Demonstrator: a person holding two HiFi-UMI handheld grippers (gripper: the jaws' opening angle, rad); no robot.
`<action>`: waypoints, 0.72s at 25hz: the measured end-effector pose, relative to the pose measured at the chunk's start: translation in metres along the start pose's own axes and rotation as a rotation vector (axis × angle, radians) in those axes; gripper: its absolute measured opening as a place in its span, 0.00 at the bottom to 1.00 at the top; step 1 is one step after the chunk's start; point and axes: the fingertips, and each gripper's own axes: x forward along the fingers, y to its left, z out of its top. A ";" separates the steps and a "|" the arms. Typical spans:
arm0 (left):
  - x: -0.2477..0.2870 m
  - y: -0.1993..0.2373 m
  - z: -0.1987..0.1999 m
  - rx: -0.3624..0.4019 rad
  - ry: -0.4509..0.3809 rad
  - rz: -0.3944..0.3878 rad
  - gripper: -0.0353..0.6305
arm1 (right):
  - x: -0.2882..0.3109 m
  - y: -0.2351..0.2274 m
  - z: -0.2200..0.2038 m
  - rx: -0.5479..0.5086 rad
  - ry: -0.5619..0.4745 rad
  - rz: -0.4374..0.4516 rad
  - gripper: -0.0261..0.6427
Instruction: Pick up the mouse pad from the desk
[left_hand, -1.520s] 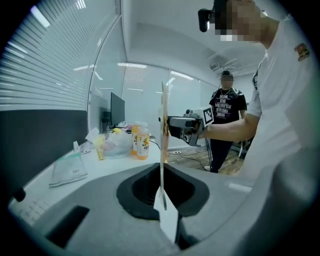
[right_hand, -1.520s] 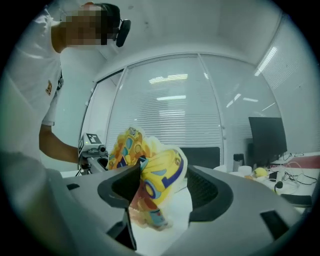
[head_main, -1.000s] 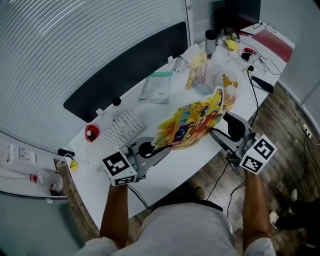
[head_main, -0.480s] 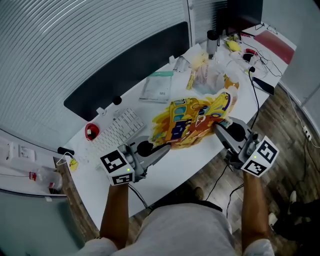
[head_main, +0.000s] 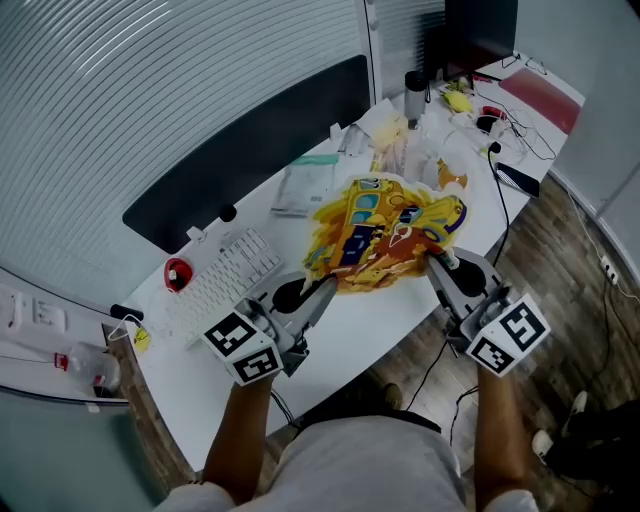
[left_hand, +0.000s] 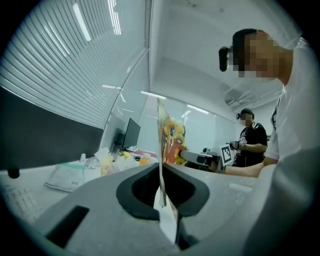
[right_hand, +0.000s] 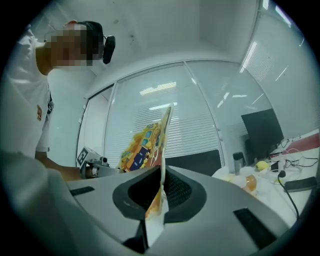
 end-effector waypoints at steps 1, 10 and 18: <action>0.002 0.000 0.002 0.008 -0.006 0.016 0.09 | -0.001 -0.001 0.000 -0.002 0.002 -0.017 0.07; 0.004 -0.002 0.013 0.026 -0.059 0.122 0.09 | -0.004 0.002 0.010 -0.054 -0.020 -0.119 0.07; 0.000 -0.007 0.015 0.057 -0.072 0.130 0.09 | -0.006 0.006 0.011 -0.071 -0.044 -0.138 0.07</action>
